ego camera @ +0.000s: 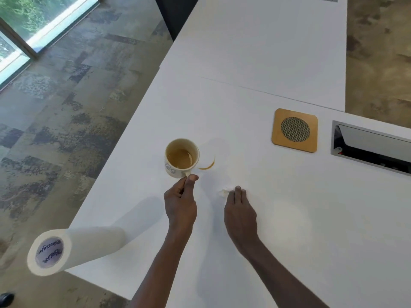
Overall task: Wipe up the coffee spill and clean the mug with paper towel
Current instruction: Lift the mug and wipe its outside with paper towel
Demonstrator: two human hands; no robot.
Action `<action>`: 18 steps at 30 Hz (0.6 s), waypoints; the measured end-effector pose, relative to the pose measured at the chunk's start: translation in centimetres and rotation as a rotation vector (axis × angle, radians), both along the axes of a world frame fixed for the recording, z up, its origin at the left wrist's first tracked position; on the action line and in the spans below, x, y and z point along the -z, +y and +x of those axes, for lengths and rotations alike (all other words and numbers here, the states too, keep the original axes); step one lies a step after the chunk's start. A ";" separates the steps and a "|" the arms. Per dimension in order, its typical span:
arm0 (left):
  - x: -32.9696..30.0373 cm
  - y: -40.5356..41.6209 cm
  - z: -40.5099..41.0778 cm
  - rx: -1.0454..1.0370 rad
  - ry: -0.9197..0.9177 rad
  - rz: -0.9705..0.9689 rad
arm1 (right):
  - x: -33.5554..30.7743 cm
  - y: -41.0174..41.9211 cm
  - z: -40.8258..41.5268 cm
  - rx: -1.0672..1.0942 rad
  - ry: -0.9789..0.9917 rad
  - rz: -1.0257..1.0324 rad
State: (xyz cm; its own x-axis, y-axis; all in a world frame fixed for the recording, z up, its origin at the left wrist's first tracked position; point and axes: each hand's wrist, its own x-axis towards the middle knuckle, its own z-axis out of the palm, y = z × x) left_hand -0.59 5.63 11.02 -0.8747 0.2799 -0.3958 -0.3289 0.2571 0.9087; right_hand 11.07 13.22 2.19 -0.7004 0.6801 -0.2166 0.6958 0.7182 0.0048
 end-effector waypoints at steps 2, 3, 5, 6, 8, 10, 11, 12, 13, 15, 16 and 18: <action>-0.3 -0.4 -0.4 0.016 0.015 -0.001 | 1.1 -0.9 1.0 -0.015 0.157 -0.103; -0.4 -0.7 -0.6 0.026 0.012 0.000 | 1.4 -1.0 1.5 -0.014 0.214 -0.157; -0.7 -1.2 -1.0 0.035 0.002 0.008 | 1.8 -0.4 2.2 -0.022 0.264 -0.242; -0.8 -1.4 -1.2 0.038 -0.001 0.012 | 1.9 0.1 2.5 -0.027 0.267 -0.279; -1.0 -1.9 -1.7 0.042 -0.014 0.041 | 2.2 1.3 2.9 -0.044 0.290 -0.321; -1.3 -2.4 -2.1 0.056 -0.035 0.066 | 2.1 2.4 2.7 -0.079 0.308 -0.313; -1.4 -2.6 -2.4 0.066 -0.045 0.074 | 2.0 2.9 2.3 -0.093 0.312 -0.306; -1.5 -2.8 -2.6 0.079 -0.048 0.081 | 1.9 3.5 1.8 -0.108 0.313 -0.296; -1.6 -3.0 -2.8 0.090 -0.045 0.085 | 1.8 4.1 1.2 -0.132 0.312 -0.278; -1.7 -3.5 -3.1 0.107 -0.034 0.098 | 1.7 5.6 -0.6 -0.178 0.307 -0.243; -1.7 -3.7 -3.2 0.111 -0.033 0.110 | 1.6 6.3 -1.6 -0.177 0.321 -0.229; -1.8 -4.0 -3.5 0.116 -0.033 0.132 | 1.3 7.7 -4.1 -0.057 0.422 -0.238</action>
